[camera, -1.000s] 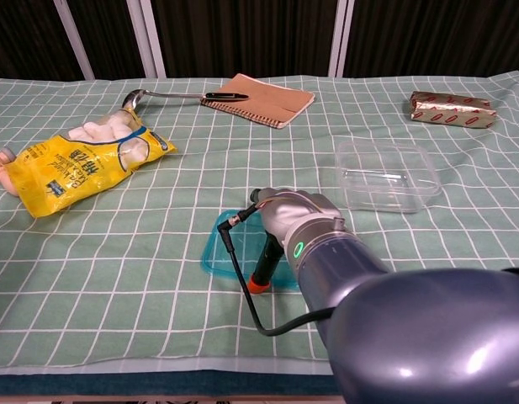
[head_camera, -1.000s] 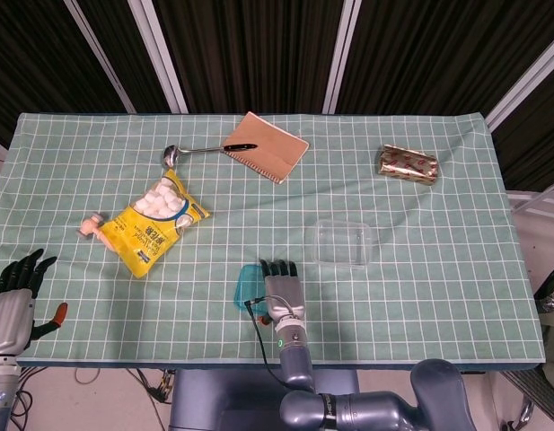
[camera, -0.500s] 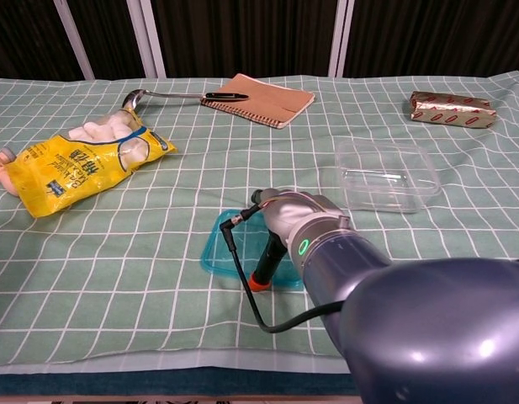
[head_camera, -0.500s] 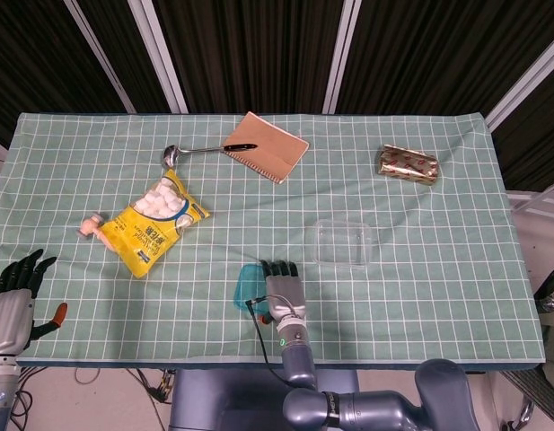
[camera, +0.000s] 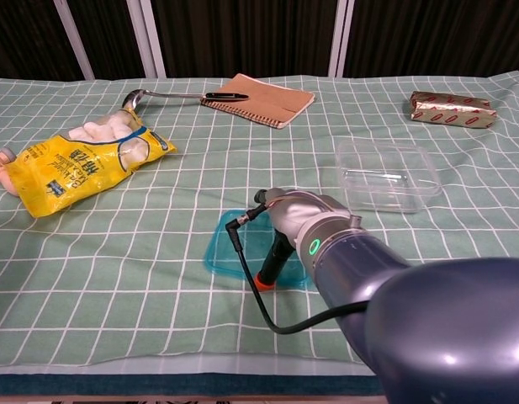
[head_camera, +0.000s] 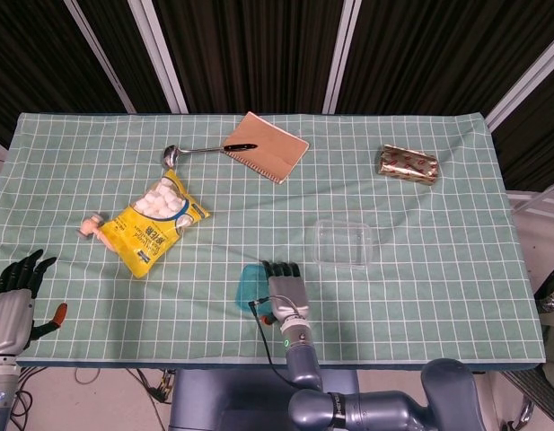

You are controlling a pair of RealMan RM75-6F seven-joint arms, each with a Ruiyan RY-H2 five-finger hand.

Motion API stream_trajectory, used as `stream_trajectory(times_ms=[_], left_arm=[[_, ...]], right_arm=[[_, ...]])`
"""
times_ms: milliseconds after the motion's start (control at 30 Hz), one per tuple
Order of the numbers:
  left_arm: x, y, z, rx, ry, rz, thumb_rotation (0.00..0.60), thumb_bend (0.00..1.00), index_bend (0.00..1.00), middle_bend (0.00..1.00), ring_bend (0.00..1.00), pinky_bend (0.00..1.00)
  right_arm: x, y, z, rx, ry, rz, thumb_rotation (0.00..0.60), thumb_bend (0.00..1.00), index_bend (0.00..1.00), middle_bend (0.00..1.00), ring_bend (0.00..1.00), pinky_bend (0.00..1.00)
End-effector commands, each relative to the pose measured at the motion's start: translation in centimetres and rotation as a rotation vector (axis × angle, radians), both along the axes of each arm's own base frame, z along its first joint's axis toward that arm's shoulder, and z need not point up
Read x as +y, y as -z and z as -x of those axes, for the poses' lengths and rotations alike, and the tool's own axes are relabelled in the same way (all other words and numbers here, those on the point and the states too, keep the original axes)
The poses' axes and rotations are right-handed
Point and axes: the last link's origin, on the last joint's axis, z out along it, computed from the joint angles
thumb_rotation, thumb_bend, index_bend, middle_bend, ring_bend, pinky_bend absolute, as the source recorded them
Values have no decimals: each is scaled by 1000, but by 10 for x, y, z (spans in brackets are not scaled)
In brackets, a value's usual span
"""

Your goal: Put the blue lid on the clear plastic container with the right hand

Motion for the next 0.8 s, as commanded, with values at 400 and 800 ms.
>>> stream_trajectory(times_ms=[400, 800], left_arm=[[0, 0, 1, 3, -2, -1, 600, 361, 136, 0, 0, 0], [0, 0, 1, 6, -1, -1, 600, 361, 137, 0, 0, 0]], right_arm=[[0, -11, 0, -42, -22, 14, 600, 351, 0, 491, 85, 0], [-3, -29, -4, -95, -42, 24, 600, 351, 0, 491, 86, 0]])
